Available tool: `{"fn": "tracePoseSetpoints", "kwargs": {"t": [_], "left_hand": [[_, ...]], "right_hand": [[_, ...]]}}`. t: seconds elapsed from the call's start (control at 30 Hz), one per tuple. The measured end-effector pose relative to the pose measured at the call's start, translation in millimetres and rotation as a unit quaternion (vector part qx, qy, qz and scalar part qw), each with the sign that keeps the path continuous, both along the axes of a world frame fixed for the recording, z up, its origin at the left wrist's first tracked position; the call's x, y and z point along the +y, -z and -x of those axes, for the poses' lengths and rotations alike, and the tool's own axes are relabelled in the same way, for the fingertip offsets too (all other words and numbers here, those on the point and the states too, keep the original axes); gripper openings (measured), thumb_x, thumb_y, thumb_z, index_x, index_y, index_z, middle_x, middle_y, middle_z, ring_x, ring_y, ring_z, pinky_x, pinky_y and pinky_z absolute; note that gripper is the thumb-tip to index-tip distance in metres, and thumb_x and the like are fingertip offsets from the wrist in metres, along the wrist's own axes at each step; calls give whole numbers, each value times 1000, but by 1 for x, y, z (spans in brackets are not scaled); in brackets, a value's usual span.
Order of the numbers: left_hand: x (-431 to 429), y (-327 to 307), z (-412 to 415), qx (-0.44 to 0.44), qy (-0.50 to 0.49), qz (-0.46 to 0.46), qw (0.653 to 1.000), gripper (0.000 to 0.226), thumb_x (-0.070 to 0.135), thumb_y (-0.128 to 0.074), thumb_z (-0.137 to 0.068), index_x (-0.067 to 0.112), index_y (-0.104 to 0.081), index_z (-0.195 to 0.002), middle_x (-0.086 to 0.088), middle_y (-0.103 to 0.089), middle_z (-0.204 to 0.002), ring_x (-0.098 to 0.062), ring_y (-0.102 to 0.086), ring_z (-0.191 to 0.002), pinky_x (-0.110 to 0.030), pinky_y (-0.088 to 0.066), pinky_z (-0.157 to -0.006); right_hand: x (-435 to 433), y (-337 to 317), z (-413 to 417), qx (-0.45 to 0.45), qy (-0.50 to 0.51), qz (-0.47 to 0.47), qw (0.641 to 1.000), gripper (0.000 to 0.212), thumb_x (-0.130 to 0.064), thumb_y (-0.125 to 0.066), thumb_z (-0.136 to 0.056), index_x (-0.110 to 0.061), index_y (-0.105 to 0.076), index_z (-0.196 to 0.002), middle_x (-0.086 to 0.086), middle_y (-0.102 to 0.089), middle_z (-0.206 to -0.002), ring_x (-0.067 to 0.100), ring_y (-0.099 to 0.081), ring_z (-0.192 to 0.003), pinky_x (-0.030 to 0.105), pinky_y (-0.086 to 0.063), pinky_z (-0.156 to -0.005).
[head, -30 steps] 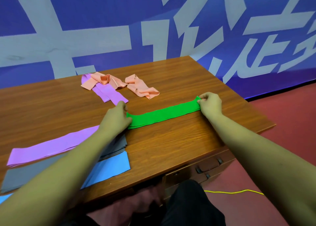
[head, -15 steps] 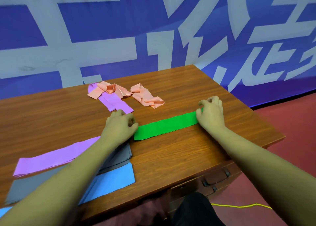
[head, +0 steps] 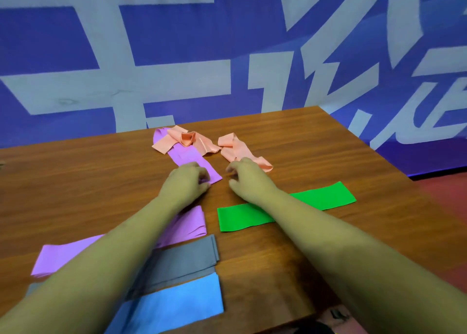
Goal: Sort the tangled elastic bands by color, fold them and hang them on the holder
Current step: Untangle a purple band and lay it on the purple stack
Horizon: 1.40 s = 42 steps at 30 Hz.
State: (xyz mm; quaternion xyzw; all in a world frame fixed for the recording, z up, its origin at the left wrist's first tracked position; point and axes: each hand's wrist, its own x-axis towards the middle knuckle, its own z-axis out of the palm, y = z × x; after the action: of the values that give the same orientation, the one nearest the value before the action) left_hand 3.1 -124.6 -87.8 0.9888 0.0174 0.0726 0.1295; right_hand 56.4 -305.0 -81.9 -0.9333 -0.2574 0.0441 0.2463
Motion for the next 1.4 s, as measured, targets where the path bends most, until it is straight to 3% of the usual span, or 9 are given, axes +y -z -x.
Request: {"fn": "tracePoseSetpoints", "kwargs": {"t": [0.17,0.33,0.43,0.63,0.77,0.93,1.1,1.2,1.4], "left_hand": [[4,1,-3,-45,22,-20,999,18,30,-62,-88,19,-73,-99,0,-67,-99,-21,-62,-88,-37,-51,-75],[7,-25,3,-100,27,96,990,14,26,-58,-91,20,-70,-94,1,-69,-95,-19,-60,-83,-38,-50,-72],[11,-55,16,-141,44,132,980,9,22,-60,-91,22,-67,-87,6,-67,-85,-14,-57,-76,-34,-46,-67],[16,-103,47,-235,19,250,939,9,23,-62,-93,23,-68,-98,11,-69,-89,4,-62,-79,-9,-43,-66],[12,-124,66,-247,16,306,919,17,22,-67,-91,22,-65,-107,14,-67,-88,13,-60,-79,-3,-41,-68],[6,-157,86,-264,55,345,899,24,23,-65,-92,21,-67,-116,13,-71,-107,4,-64,-98,-15,-49,-83],[-6,-189,106,-280,77,432,854,11,17,-60,-96,12,-69,-97,0,-74,-91,-8,-71,-88,-19,-51,-74],[-17,-202,119,-260,89,492,826,18,21,-58,-98,9,-68,-106,-8,-74,-95,-15,-71,-87,-26,-56,-74],[-33,-211,136,-249,92,551,791,9,11,-62,-94,9,-67,-101,-3,-68,-75,-13,-62,-64,-28,-56,-68]], "right_hand": [[14,7,-6,-3,-13,40,999,38,-28,-63,-88,-29,-60,-126,6,-52,-123,24,-53,-115,42,-47,-100],[24,-11,-4,-29,2,-121,992,35,-23,-66,-89,-23,-62,-123,4,-58,-120,19,-57,-108,34,-47,-96],[29,-38,2,-87,15,-191,978,14,-18,-67,-87,-20,-69,-101,2,-61,-104,17,-57,-96,30,-45,-84],[43,-106,31,-84,14,-302,950,2,-14,-66,-87,-13,-65,-86,3,-68,-83,20,-65,-78,37,-54,-75],[44,-143,51,-101,28,-322,941,3,-17,-64,-90,-15,-65,-88,-2,-69,-86,17,-67,-81,36,-54,-75],[35,-184,68,-111,18,-360,926,4,-21,-64,-86,-20,-62,-83,-5,-67,-80,18,-66,-81,45,-57,-78],[19,-225,91,-127,3,-409,904,9,-16,-65,-85,-22,-61,-79,1,-69,-79,23,-67,-79,45,-58,-73],[11,-240,104,-130,-3,-422,897,4,-10,-66,-85,-14,-65,-84,2,-68,-79,21,-66,-77,39,-57,-68],[-4,-253,132,-69,-21,-447,892,9,-4,-64,-87,-1,-66,-95,4,-63,-75,4,-54,-56,13,-42,-50]]}}
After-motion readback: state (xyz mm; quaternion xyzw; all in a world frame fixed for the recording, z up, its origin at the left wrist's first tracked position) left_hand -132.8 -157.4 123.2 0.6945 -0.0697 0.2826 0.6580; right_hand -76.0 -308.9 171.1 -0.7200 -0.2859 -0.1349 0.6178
